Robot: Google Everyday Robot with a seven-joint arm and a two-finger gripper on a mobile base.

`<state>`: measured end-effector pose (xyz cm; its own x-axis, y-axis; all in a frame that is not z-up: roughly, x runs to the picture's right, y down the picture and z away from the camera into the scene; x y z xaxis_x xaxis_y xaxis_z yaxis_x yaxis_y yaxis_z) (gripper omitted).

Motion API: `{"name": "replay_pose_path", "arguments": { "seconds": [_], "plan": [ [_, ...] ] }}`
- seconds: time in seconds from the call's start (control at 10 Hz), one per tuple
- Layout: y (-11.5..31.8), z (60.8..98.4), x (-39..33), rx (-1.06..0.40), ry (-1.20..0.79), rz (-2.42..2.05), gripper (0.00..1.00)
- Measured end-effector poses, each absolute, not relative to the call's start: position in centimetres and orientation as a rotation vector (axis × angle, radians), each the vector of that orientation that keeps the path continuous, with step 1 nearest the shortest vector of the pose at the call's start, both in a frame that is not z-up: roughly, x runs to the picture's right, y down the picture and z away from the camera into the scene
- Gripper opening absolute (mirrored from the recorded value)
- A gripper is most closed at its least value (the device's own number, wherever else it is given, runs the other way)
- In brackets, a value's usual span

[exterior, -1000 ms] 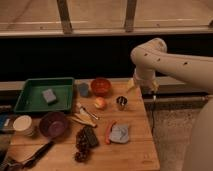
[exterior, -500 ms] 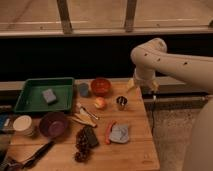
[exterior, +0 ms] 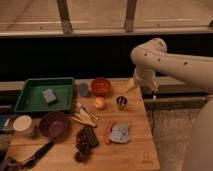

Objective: Place pepper in metal cup

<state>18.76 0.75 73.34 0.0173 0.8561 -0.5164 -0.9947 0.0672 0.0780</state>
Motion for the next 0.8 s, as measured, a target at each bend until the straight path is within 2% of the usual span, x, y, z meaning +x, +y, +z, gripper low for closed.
{"name": "replay_pose_path", "arguments": {
  "seconds": [0.8],
  "plan": [
    [0.73, 73.12, 18.45, -0.371, 0.453, 1.495, 0.80]
  ]
}}
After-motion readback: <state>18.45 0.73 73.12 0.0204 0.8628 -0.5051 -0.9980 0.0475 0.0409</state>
